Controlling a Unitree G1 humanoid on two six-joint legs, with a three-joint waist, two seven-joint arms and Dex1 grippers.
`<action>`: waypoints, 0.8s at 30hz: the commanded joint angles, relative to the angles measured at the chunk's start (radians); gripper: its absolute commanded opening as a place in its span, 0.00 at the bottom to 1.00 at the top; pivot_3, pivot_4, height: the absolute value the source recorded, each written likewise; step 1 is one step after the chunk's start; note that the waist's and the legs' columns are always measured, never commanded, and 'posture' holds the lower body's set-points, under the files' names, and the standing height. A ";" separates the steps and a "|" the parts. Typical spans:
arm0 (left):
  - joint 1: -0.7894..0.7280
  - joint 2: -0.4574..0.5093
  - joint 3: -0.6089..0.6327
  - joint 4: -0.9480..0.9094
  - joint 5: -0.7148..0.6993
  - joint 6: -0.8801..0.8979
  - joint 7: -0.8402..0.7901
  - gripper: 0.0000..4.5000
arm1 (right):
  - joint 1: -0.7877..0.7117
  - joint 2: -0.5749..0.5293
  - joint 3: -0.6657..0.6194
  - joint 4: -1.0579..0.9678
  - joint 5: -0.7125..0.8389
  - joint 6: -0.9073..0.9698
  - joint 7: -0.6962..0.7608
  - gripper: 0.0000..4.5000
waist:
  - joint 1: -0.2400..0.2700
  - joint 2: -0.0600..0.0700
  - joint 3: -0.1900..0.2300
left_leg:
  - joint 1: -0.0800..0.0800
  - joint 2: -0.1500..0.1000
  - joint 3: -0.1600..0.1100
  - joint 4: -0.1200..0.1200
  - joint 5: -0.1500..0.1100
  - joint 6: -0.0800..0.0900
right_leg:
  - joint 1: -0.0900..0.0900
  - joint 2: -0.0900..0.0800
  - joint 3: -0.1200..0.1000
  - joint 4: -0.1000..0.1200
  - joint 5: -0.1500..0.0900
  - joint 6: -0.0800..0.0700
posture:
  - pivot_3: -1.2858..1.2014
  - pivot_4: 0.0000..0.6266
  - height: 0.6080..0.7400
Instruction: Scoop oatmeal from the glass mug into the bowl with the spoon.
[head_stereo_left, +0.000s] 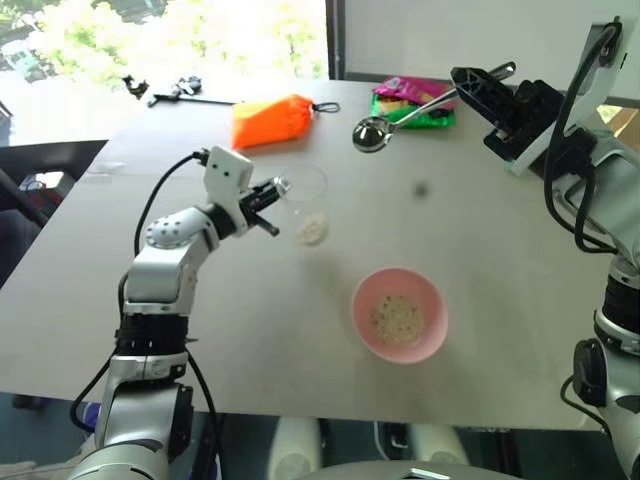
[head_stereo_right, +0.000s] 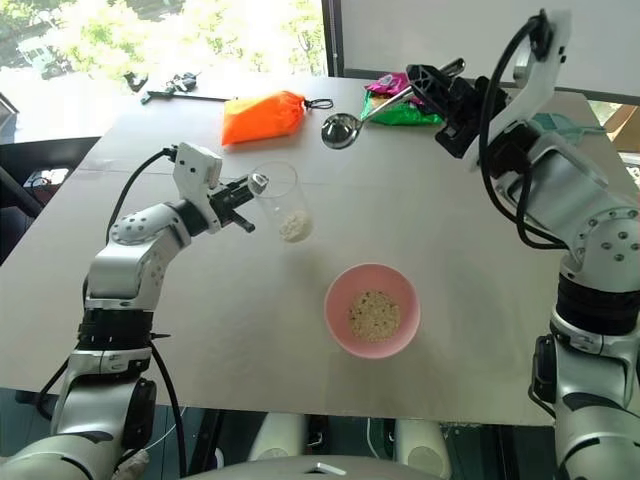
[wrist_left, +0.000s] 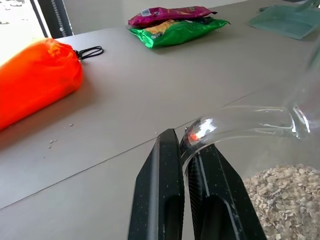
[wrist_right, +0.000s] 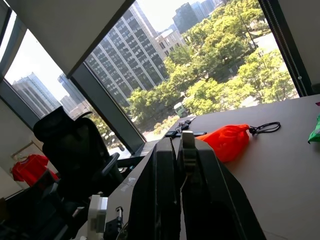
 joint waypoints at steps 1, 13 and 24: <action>-0.032 -0.003 0.022 -0.065 -0.010 -0.013 0.030 0.01 | -0.027 -0.017 0.000 -0.054 -0.018 0.005 0.031 0.00 | 0.000 0.000 0.000 | 0.000 0.000 0.000 0.000 0.000 0.000 | 0.000 0.000 0.000 0.000 0.000 0.000 | 0.52 0.24 1.00; -0.096 -0.013 -0.111 -0.034 0.187 -0.225 0.088 0.01 | -0.072 -0.041 0.125 -0.144 -0.202 0.063 0.164 0.00 | 0.001 0.000 0.000 | 0.000 0.000 0.000 0.000 0.000 0.000 | 0.000 0.000 0.000 0.000 0.000 0.000 | 0.52 0.24 1.00; -0.122 -0.063 -0.140 -0.084 0.228 -0.231 0.125 0.01 | -0.140 -0.072 0.379 -0.143 -0.709 0.021 0.394 0.00 | 0.001 0.000 0.000 | -0.001 0.000 0.000 0.000 0.000 0.000 | -0.001 0.000 0.000 0.000 0.000 0.000 | 0.52 0.24 1.00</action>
